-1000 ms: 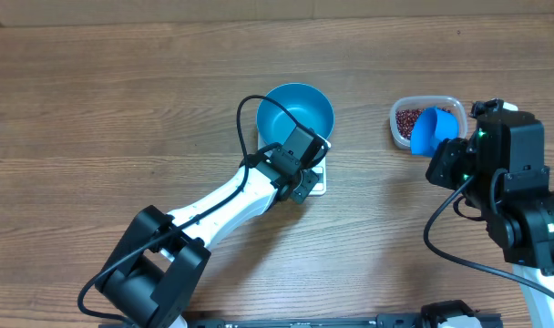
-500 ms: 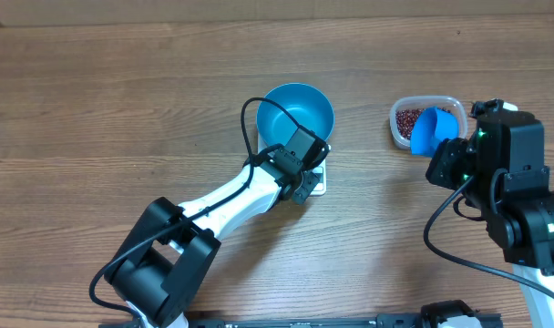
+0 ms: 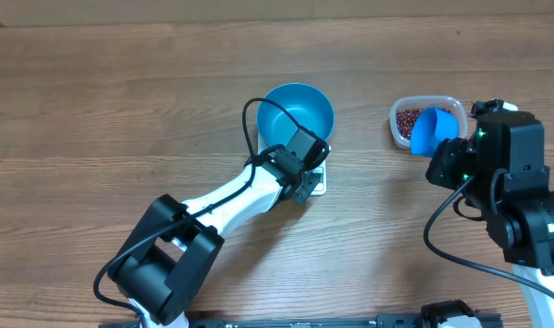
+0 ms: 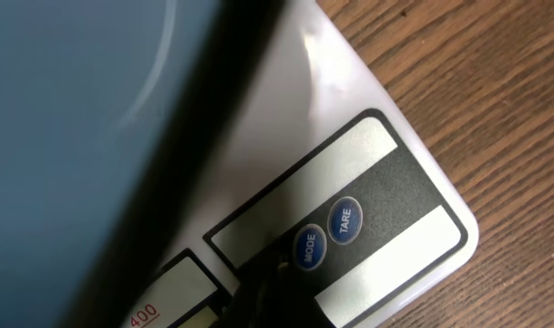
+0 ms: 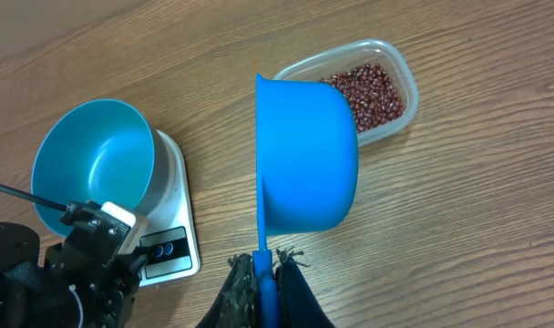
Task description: Scoop item into bowl and weigh 150g on scale
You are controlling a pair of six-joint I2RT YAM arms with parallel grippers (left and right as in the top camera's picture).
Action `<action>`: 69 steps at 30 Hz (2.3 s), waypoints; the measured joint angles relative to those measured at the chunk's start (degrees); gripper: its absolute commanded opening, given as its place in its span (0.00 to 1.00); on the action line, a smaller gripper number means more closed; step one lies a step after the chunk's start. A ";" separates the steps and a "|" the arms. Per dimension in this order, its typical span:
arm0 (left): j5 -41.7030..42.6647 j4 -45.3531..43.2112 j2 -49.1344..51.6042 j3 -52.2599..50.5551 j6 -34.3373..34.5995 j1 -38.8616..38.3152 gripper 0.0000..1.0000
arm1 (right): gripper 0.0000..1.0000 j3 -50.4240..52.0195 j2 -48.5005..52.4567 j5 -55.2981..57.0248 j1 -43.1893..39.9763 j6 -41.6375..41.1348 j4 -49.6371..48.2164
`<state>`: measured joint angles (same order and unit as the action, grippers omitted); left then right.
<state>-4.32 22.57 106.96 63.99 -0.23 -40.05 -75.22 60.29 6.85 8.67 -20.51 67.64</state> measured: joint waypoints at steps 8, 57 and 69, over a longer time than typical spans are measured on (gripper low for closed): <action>-0.42 -0.35 0.00 0.00 0.00 0.00 0.04 | 0.04 0.00 0.00 0.02 0.00 0.00 0.00; -1.42 15.15 -6.23 9.01 0.31 -1.16 0.04 | 0.04 0.00 0.00 0.02 -0.02 -0.02 0.57; -4.35 34.80 -25.53 14.16 12.37 -0.28 0.04 | 0.04 0.00 0.00 0.02 0.00 0.00 0.92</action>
<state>-8.67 57.36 81.43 78.15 12.14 -40.34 -75.22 60.29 6.87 8.67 -20.51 68.55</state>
